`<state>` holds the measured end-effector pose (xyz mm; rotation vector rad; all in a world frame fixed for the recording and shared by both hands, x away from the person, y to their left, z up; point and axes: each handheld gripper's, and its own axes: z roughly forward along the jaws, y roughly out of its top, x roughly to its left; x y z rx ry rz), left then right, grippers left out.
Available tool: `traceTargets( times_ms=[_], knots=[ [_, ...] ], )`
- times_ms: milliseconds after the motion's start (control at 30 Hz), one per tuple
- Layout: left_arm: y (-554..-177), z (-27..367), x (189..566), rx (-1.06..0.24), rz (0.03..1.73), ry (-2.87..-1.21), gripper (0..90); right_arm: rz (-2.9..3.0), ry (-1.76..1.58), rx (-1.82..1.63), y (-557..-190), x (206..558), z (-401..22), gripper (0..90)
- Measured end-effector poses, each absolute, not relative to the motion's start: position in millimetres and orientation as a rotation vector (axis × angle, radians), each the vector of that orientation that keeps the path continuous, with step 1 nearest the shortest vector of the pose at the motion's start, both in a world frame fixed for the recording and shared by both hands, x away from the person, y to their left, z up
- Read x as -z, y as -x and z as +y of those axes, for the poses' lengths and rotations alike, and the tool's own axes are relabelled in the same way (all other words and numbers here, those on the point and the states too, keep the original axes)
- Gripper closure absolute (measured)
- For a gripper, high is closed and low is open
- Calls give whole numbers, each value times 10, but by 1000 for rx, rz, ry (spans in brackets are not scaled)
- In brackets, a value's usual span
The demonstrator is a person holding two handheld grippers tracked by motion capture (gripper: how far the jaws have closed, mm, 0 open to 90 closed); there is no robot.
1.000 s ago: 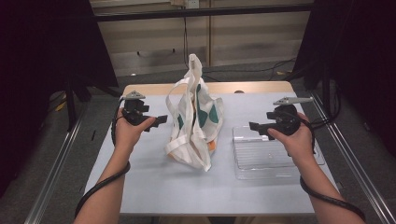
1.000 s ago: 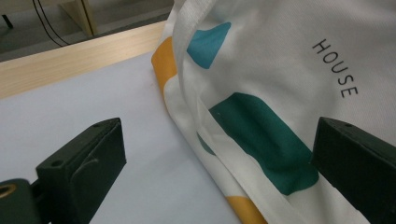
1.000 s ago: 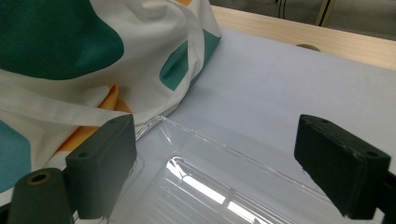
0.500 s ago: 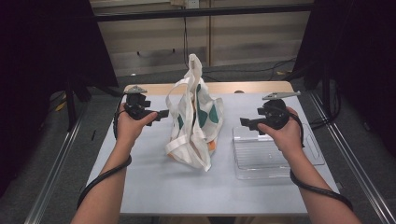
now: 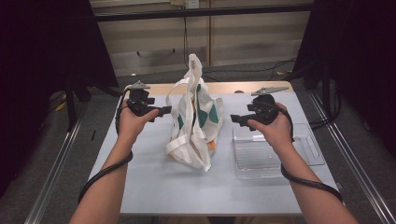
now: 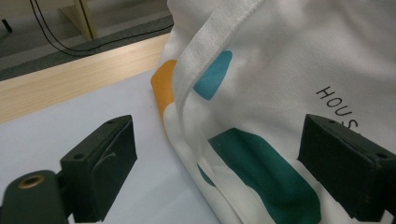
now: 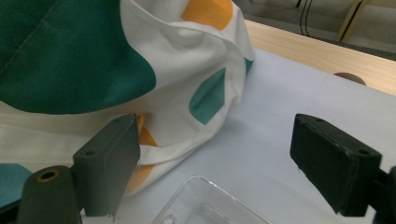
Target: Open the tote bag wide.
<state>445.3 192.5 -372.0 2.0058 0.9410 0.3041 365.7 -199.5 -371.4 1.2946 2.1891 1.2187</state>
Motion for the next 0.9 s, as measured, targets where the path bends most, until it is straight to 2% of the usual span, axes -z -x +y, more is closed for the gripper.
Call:
traceTargets(
  times_ms=[200, 300, 400, 433, 900],
  knots=[
    [-4474, 1885, 3654, -320, 925, -2005, 187, 2211, -1270, -1222, -3703, 3687, -1886, 184],
    [-4488, 1867, 3609, -305, 933, -1992, 258, 2225, -1256, -1222, -3732, 3671, -1825, 193],
    [-4499, 1855, 3593, -301, 943, -1983, 269, 2232, -1251, -1221, -3746, 3658, -1795, 198],
    [-4517, 1839, 3578, -308, 929, -2001, 307, 2238, -1238, -1226, -3759, 3641, -1763, 206],
    [-4642, 1703, 3537, -315, 912, -2038, 356, 2265, -1184, -1256, -3919, 3555, -1511, 218]
  ],
)
